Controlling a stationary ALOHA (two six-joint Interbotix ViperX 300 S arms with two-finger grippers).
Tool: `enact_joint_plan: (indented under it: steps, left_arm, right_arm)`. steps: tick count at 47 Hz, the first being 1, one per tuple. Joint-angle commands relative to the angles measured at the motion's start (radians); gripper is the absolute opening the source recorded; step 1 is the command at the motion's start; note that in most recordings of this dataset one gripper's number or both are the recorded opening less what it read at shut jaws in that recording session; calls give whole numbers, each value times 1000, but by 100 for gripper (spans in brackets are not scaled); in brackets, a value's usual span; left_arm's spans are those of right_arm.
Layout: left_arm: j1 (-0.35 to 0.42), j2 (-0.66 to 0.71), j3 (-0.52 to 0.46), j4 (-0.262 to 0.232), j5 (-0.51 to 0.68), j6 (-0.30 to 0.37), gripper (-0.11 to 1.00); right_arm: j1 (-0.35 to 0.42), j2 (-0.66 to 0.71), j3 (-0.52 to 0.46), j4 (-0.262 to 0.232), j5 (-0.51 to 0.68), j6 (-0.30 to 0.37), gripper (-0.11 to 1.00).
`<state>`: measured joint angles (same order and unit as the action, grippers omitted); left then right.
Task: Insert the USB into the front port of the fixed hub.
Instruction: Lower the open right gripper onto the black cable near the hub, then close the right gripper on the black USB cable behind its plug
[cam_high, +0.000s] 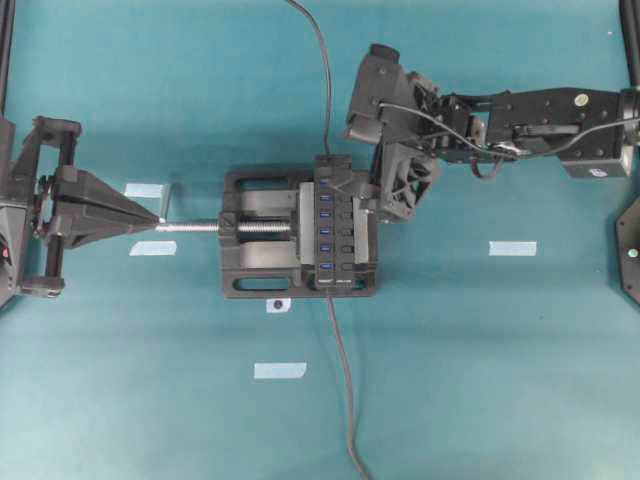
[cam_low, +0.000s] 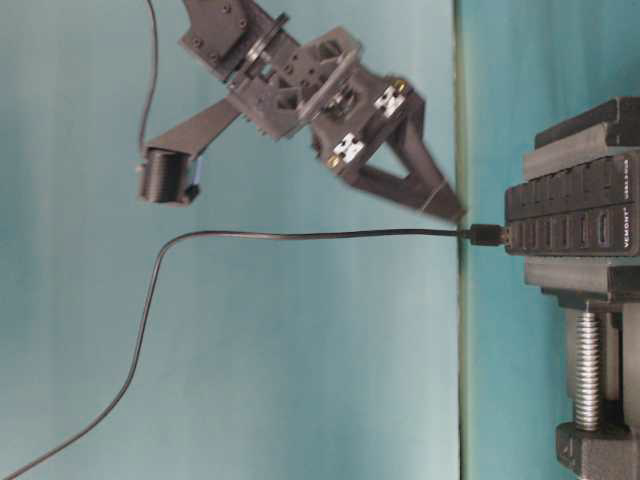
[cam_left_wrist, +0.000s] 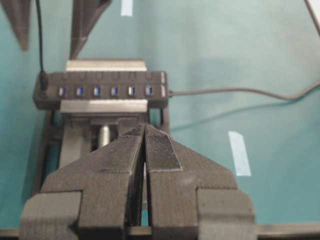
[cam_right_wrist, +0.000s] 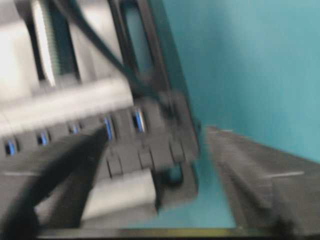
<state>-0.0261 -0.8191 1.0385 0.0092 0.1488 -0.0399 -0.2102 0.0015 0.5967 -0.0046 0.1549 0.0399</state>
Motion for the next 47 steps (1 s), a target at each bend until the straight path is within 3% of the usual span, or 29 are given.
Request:
enact_joint_plan:
  steps: [1, 32, 47]
  left_arm:
    - [-3, -6, -3, 3, -20, 2, 0]
    - [-3, -14, 17, 3, -25, 0, 0]
    - [-3, -12, 20, 3, -25, 0, 0]
  right_arm:
    - [5, -12, -23, -2, -20, -5, 89]
    - [3, 37, -57, -2, -28, -8, 82]
    - [8, 40, -64, -2, -21, -8, 50]
